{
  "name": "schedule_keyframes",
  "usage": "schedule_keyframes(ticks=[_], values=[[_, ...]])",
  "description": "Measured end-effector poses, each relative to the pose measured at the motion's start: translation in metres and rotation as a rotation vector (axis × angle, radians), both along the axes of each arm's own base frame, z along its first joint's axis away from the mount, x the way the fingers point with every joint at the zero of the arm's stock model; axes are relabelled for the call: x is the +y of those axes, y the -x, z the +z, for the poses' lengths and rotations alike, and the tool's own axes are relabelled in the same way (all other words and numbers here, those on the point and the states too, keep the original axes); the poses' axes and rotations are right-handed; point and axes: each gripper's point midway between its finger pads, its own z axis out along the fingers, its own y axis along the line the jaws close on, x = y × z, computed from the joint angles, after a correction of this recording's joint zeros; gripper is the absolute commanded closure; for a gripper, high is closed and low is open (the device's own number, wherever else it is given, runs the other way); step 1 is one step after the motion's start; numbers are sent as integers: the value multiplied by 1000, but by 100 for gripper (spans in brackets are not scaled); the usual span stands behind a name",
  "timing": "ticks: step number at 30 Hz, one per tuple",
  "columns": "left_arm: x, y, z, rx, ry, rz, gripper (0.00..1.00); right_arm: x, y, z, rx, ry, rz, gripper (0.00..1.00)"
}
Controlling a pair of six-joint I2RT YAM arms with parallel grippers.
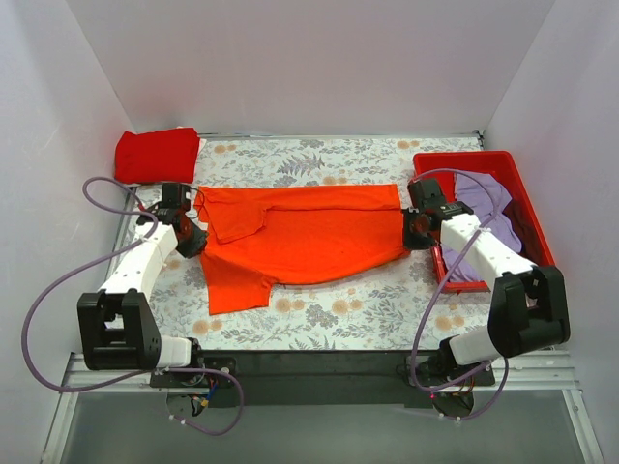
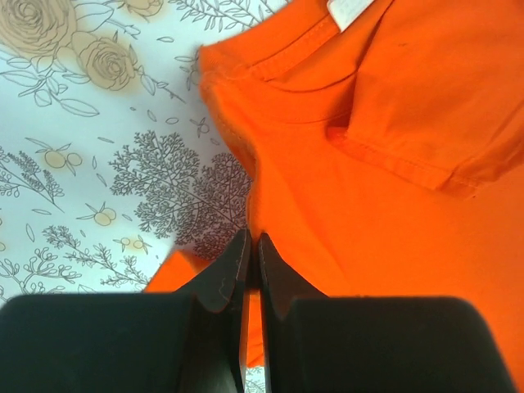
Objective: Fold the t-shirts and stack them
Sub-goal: Fold the tshirt
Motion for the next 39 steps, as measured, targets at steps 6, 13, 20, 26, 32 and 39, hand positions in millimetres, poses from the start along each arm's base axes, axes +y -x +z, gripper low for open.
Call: schedule_keyframes(ticks=[6, 13, 20, 26, 32, 39], values=[[10, -20, -4, 38, 0, 24, 100, -2, -20, -3, 29, 31, 25, 99], [17, -43, -14, 71, 1, 41, 100, -9, -56, 1, 11, 68, 32, 99], [24, -61, -25, 99, 2, 56, 100, -11, -74, -10, 32, 100, 47, 99], [24, -71, -30, 107, 0, 45, 100, -11, -81, -18, 46, 107, 48, 99], [25, -76, -32, 111, -4, 42, 100, -10, -88, -21, 41, 105, 44, 99], [26, -81, -41, 120, -12, 35, 98, -9, -95, -34, 46, 106, 43, 97]])
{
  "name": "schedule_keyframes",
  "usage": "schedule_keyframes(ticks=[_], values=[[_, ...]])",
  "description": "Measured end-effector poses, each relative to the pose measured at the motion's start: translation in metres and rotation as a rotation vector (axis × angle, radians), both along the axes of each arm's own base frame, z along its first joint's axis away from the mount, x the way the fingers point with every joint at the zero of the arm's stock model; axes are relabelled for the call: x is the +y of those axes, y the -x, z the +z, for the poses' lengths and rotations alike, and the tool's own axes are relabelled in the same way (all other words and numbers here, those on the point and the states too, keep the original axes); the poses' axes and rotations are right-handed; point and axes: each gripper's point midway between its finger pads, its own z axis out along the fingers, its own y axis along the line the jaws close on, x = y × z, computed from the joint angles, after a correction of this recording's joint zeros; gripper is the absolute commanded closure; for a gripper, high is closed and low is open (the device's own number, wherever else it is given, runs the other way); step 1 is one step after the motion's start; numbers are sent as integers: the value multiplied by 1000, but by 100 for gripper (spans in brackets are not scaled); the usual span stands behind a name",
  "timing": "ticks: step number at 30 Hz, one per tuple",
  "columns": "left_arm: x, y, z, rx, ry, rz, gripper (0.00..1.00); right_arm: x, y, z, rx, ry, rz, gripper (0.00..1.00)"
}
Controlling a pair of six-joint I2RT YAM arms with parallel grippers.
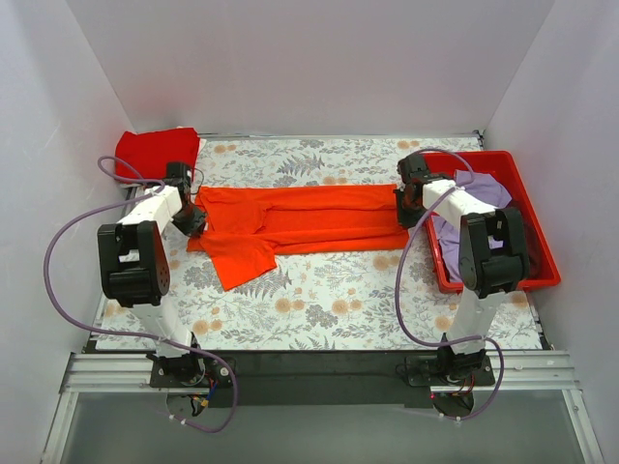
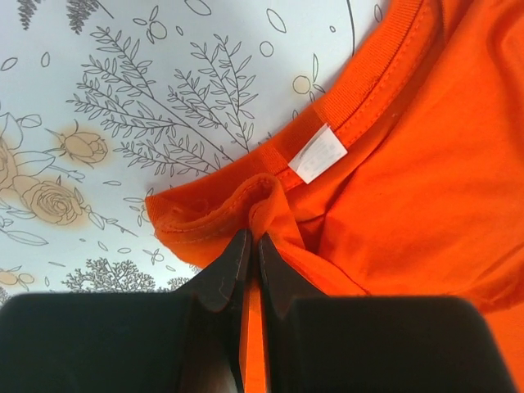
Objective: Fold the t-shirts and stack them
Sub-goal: Fold the tshirt
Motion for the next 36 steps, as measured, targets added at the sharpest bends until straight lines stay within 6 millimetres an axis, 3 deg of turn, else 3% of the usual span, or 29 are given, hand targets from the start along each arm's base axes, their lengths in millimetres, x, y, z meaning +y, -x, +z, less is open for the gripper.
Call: schedule_keyframes(ticks=[3, 4, 7, 12, 16, 20, 24, 27, 32, 36], values=[[0, -2, -6, 8, 0, -2, 90, 0, 0, -7, 14, 2, -1, 84], [0, -3, -7, 6, -1, -6, 77, 0, 0, -8, 16, 2, -1, 75], [1, -5, -7, -3, -6, -16, 70, 1, -1, -7, 13, 0, 2, 65], [2, -9, -5, -18, -13, -33, 44, 6, -6, -2, -3, -30, 11, 57], [3, -10, 7, -49, -21, -48, 40, 14, -6, 12, -27, -77, 29, 50], [2, -10, 45, -152, -38, -69, 38, 25, -2, 46, -106, -149, 56, 42], [-9, 16, 70, -218, -52, -105, 37, 31, 25, 60, -135, -199, 87, 42], [-34, 43, 71, -228, -46, -174, 37, 34, 51, 57, -120, -219, 109, 38], [-81, 93, 41, -157, 16, -304, 38, 40, 92, 46, -90, -249, 145, 37], [-93, 118, 10, -49, 25, -327, 45, 40, 109, 40, -76, -266, 156, 37]])
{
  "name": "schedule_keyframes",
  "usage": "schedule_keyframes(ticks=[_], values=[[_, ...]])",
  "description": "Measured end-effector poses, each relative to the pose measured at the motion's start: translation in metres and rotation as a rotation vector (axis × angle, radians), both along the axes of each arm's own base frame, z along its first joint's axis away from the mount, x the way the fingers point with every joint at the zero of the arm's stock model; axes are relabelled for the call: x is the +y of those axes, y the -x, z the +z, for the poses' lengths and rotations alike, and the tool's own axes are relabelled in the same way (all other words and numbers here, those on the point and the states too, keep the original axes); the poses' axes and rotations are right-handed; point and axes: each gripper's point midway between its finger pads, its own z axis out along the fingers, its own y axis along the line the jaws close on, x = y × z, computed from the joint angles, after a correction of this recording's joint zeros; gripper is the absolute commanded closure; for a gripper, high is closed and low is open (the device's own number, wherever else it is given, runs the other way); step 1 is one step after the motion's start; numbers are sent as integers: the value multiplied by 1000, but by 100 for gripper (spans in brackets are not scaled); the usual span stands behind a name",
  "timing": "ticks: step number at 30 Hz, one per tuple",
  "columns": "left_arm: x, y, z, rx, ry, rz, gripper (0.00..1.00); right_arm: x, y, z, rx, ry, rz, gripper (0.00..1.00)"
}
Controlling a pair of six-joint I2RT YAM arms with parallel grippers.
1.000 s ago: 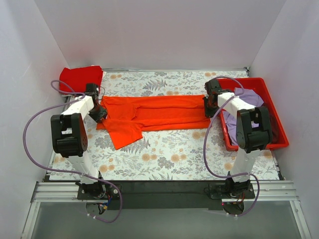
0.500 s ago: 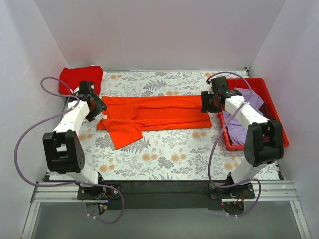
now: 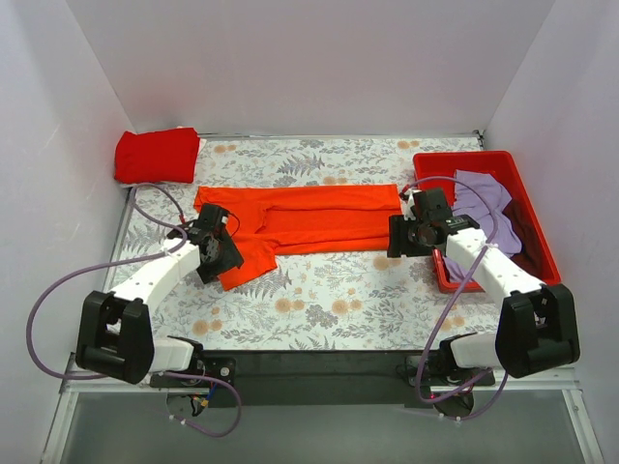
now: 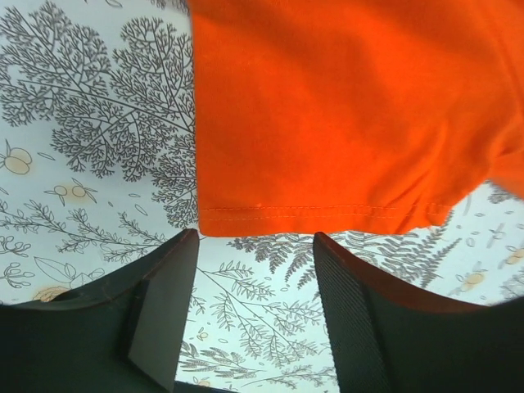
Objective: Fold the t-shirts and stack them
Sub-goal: Fold the tshirt
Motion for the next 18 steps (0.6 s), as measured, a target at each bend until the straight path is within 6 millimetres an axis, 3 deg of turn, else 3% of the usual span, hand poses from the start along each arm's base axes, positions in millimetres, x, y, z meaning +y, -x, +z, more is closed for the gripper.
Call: schedule_keyframes(ticks=[3, 11, 15, 16, 18], values=[[-4, 5, -13, 46, -22, -2, 53, 0, 9, -7, 19, -9, 8, 37], [-5, 10, -41, 130, -81, 7, 57, -2, 21, -20, 42, -4, 15, 37], [-5, 9, -46, 129, -105, 16, 79, -3, 23, -23, 48, -3, 20, 38], [-5, 9, -46, 126, -111, 18, 92, -3, 23, -24, 45, -3, 21, 38], [-4, 9, -46, 122, -124, 19, 100, -3, 23, -25, 43, -2, 24, 38]])
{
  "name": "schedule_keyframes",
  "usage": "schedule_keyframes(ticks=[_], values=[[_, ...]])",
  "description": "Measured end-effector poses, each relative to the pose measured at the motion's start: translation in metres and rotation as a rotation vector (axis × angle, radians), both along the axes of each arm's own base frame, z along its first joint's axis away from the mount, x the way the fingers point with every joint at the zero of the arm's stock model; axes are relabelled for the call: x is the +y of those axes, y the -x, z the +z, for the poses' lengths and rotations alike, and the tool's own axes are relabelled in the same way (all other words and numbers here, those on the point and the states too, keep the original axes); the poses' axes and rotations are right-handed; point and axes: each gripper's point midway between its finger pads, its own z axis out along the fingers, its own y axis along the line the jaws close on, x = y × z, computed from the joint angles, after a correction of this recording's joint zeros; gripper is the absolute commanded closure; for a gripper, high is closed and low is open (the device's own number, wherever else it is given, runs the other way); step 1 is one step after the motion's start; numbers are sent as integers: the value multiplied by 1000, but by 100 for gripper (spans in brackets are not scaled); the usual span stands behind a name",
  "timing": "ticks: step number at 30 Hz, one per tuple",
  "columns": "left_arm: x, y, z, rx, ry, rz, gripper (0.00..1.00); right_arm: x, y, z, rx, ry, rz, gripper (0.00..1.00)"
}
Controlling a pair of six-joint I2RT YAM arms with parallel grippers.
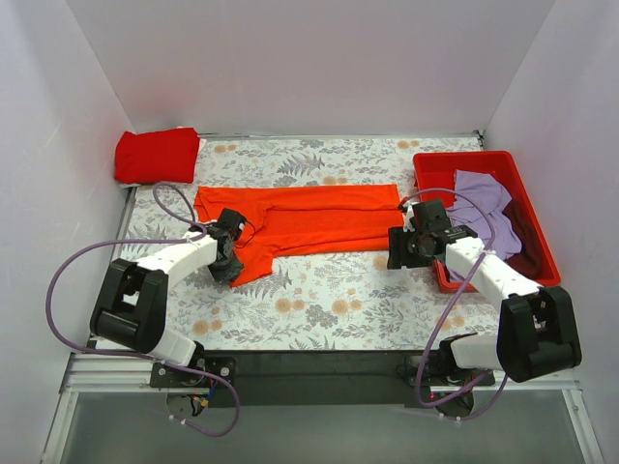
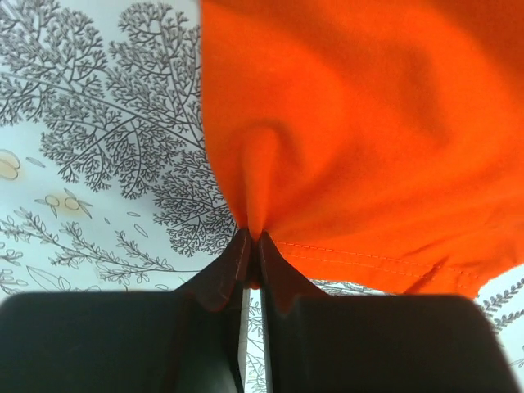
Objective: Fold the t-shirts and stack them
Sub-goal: Fold the tshirt
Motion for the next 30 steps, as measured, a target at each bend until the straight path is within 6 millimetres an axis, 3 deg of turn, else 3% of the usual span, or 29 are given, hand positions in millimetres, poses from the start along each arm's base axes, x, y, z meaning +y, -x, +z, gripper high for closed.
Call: schedule_keyframes(ticks=[3, 6, 13, 17, 21, 28, 30], values=[[1, -1, 2, 2, -16, 0, 100, 0, 1, -2, 4, -1, 6, 38], [2, -14, 12, -10, -43, -3, 100, 1, 1, -2, 5, -6, 12, 38], [-16, -112, 74, -216, -76, -30, 100, 4, 2, 0, -3, -24, 21, 38], [-25, -160, 92, -276, -111, -49, 100, 5, 3, 3, -29, -37, 27, 39], [-30, -195, 96, -307, -149, -66, 100, 5, 4, 4, -46, -41, 28, 39], [-33, -230, 84, -313, -185, -78, 100, 5, 5, 2, -55, -45, 28, 39], [-33, -238, 80, -314, -190, -80, 93, 6, 3, 3, -61, -48, 29, 39]])
